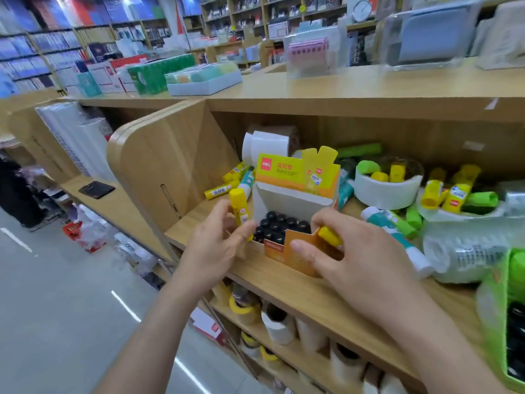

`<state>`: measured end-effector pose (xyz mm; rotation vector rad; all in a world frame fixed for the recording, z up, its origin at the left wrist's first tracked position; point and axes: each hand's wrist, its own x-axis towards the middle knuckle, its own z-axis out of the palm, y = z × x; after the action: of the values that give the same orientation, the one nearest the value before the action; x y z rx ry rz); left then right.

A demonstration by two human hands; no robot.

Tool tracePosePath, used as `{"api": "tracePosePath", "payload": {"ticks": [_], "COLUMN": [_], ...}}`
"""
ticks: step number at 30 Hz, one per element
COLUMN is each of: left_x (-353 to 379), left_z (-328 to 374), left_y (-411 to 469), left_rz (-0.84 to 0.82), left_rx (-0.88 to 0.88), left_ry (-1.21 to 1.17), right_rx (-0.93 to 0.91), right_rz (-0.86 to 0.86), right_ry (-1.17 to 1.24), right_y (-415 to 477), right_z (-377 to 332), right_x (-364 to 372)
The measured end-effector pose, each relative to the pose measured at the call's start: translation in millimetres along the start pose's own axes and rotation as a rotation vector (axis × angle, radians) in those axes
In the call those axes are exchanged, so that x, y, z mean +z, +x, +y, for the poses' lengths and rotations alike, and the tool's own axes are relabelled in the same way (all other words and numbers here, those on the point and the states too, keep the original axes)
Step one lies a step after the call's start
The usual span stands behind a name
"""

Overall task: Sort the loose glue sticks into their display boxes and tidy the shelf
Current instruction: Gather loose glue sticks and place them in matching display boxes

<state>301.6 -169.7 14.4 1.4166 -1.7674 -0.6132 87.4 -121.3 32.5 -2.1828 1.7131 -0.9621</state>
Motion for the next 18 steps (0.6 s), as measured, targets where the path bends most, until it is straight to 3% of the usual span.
{"api": "tracePosePath", "payload": {"ticks": [4,7,12,18], "left_x": [-10.6,-18.4,-33.9,-37.9], "left_z": [-4.5,-2.5,5.9,9.5], "left_y": [-0.7,8.3,26.5,43.3], "left_rz": [-0.085,-0.055,-0.080,-0.205], "left_rx": [0.051,0.113,0.140,0.177], "left_ry": [-0.084,-0.259,-0.538,-0.636], "right_rx": [0.062,0.138,0.315,0.279], "right_rz": [-0.023,0.004,0.146,0.197], "right_ry": [0.181,0.280,1.073,1.219], "right_y": [6.1,7.2,17.6,24.2], "right_z": [8.0,10.4,-11.0,-40.5], "right_x": [-2.1,-7.8,-17.7,-9.9]}}
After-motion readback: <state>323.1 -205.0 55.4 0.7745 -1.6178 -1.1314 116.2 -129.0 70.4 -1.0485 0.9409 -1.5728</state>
